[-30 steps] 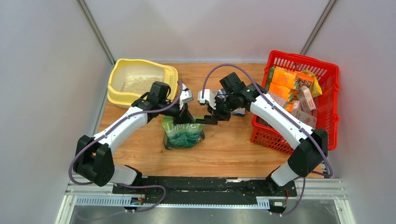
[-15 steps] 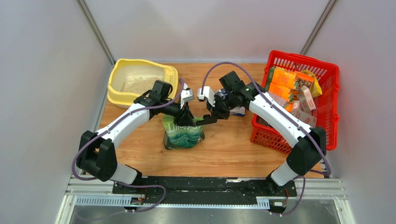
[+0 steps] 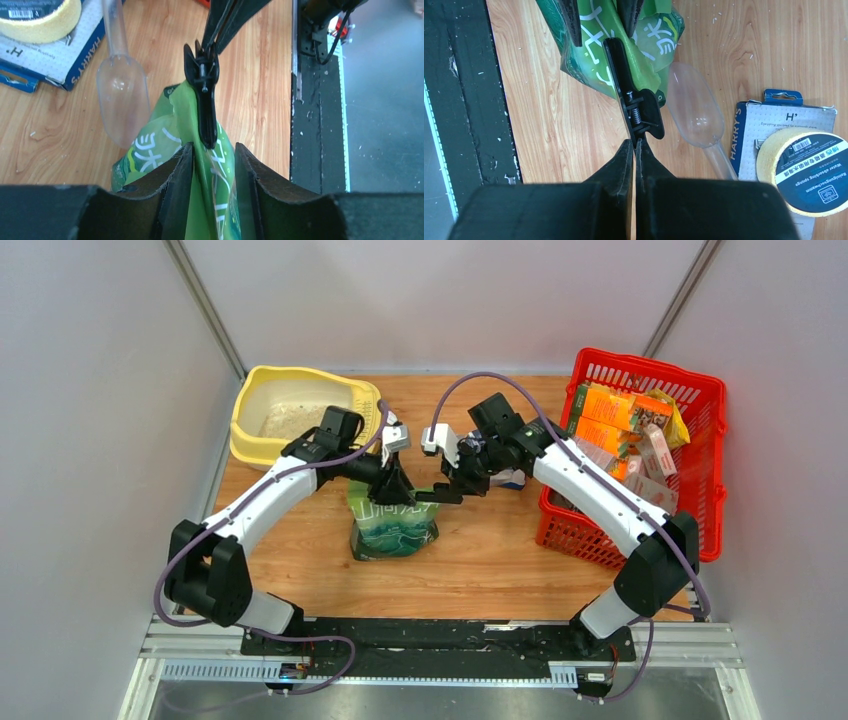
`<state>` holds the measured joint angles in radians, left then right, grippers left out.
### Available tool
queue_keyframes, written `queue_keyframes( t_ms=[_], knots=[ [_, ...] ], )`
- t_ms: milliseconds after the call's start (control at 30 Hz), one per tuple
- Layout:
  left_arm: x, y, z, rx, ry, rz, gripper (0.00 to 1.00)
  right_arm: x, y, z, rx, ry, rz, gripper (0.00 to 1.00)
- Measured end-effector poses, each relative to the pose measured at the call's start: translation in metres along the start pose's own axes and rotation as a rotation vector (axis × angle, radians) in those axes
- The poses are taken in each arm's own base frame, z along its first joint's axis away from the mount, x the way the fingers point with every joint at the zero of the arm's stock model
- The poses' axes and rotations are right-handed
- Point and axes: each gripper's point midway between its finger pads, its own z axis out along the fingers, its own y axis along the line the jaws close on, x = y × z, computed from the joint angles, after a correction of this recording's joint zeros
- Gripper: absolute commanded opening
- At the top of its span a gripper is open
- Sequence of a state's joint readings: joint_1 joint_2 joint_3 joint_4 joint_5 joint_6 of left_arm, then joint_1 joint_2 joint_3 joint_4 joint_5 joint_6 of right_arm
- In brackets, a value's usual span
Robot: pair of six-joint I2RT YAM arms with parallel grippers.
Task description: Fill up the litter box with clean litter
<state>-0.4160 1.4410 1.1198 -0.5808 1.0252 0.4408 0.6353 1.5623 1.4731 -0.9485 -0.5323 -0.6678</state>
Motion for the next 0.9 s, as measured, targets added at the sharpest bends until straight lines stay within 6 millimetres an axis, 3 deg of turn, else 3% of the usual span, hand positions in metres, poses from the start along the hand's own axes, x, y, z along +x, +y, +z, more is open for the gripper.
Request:
queue_keyframes(
  t_ms=[200,433,600,700,733,833,900],
  knots=[
    [-0.010,0.003,0.011,0.016,-0.036,-0.026,0.40,0.000,0.000,0.001,0.003,-0.004,0.023,0.00],
    [-0.003,0.008,0.022,0.040,-0.021,-0.052,0.39,-0.001,0.000,0.001,0.007,-0.010,0.033,0.00],
    [0.000,0.008,0.022,0.053,-0.005,-0.056,0.10,-0.002,0.000,0.001,0.012,-0.017,0.039,0.01],
    [-0.001,0.009,0.023,0.058,-0.001,-0.050,0.00,-0.002,0.000,0.000,0.012,-0.023,0.058,0.25],
    [-0.001,0.008,0.023,0.061,-0.001,-0.050,0.00,-0.002,0.000,-0.001,0.009,-0.026,0.068,0.43],
    [0.000,0.006,0.022,0.074,0.000,-0.041,0.00,-0.001,-0.006,-0.008,-0.006,-0.062,0.106,0.60],
    [0.000,0.005,0.022,0.079,0.004,-0.027,0.00,0.002,-0.013,-0.017,-0.010,-0.093,0.137,0.65]
  ],
)
